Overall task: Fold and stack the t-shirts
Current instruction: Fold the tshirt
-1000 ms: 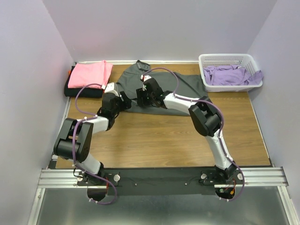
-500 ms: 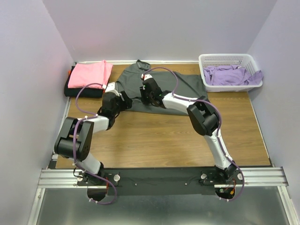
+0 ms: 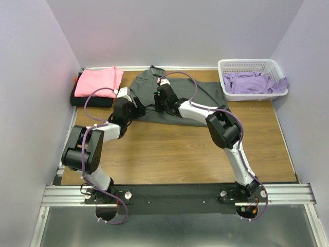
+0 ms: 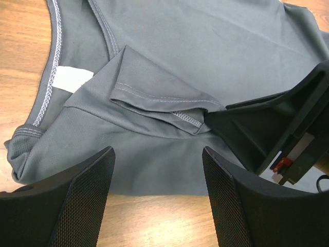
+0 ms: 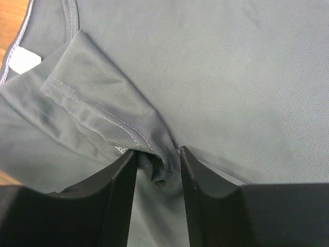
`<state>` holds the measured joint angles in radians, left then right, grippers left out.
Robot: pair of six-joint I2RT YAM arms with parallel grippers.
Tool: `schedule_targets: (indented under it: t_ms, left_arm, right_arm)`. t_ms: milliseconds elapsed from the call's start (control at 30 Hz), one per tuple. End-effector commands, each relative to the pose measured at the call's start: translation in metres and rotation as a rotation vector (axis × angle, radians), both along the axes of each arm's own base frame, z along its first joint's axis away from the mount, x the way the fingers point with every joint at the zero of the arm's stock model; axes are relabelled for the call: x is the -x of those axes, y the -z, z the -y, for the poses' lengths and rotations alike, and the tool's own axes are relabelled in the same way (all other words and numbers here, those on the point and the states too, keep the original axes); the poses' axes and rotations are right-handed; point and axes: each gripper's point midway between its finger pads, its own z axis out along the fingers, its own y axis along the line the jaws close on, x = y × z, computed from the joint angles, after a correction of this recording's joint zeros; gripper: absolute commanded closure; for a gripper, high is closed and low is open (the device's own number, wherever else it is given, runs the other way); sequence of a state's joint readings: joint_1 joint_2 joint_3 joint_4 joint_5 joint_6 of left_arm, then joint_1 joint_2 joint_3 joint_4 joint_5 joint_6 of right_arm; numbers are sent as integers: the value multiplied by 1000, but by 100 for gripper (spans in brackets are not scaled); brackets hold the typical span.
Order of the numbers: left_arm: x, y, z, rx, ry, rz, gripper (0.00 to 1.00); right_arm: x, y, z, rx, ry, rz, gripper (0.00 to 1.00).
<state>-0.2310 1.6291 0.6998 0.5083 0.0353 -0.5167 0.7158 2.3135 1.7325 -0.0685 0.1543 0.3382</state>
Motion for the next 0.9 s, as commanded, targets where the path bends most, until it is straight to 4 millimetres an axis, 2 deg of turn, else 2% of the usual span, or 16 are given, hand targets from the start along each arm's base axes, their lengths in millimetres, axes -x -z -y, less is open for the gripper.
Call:
schedule_targets:
  t_ms: [0, 100, 333, 533, 600, 633, 667, 700, 733, 767, 867]
  left_arm:
    - [-3, 3, -1, -22, 8, -17, 23]
    - [-4, 4, -2, -29, 4, -20, 23]
    - [0, 9, -8, -53, -14, -43, 23]
    - [-3, 8, -5, -46, -1, -41, 23]
    - [-3, 7, -3, -43, 8, -40, 23]
    - [-3, 6, -3, -44, 9, -38, 23]
    - [-4, 6, -3, -45, 6, -38, 23]
    - [-4, 7, -4, -49, 3, -39, 23]
    - [-4, 8, -4, -51, 3, -40, 23]
    - [-4, 8, -4, -49, 3, -40, 23]
    - [-5, 8, -5, -53, -1, -42, 23]
  right_arm:
    - [-20, -14, 7, -45, 81, 28, 53]
    - [-28, -14, 10, -55, 97, 31, 51]
    - [-50, -8, 32, -49, 156, 40, 48]
    - [-55, -17, 43, -48, 172, 53, 46]
    - [-50, -24, 37, -69, 134, 60, 44]
    - [-44, -19, 40, -68, 121, 46, 43]
    - [-39, -30, 38, -84, 99, 50, 41]
    - [-37, -44, 28, -132, 47, 79, 40]
    - [-28, -37, 30, -131, 29, 64, 38]
    - [-23, -54, 21, -176, -20, 84, 37]
    - [-3, -53, 13, -205, -113, 71, 33]
